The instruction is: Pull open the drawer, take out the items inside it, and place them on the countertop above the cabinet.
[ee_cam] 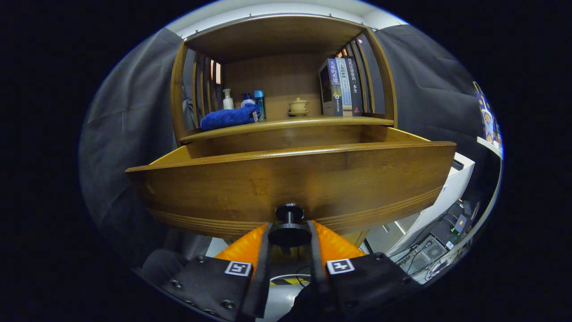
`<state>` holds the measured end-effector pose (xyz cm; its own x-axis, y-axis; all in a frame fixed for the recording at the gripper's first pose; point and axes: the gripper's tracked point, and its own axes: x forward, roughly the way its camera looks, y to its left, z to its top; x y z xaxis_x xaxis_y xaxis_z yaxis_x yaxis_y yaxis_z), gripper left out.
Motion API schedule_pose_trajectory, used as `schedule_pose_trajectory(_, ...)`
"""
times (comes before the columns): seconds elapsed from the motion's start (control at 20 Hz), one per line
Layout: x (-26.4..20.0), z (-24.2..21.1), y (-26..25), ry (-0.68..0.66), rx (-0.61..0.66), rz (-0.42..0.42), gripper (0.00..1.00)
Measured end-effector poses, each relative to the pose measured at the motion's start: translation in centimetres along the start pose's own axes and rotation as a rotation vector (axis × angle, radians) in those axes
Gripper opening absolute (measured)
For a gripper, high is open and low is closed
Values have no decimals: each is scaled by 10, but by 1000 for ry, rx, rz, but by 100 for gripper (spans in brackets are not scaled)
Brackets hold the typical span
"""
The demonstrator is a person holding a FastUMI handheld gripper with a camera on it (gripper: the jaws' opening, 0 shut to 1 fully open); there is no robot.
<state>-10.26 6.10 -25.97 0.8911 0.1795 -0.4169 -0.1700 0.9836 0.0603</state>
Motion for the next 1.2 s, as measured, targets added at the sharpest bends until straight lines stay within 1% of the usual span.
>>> schedule_pose_trajectory(0.1, -2, 5, 3, 7, 31, 2, 68)
schedule_pose_trajectory(0.25, -9, 27, 5, -24, 53, 8, 99)
schedule_pose_trajectory(0.45, -25, 62, 8, -71, 53, 18, 99)
schedule_pose_trajectory(0.6, -30, 95, 4, -121, 101, -1, 98)
schedule_pose_trajectory(0.7, -28, 111, 3, -128, 127, -11, 98)
schedule_pose_trajectory(0.8, -23, 123, 6, -121, 115, 10, 98)
schedule_pose_trajectory(0.9, -13, 134, 1, -117, 91, -4, 98)
schedule_pose_trajectory(1.05, 10, 147, 1, -86, 96, -11, 98)
schedule_pose_trajectory(1.2, 36, 153, 6, -12, 103, 6, 99)
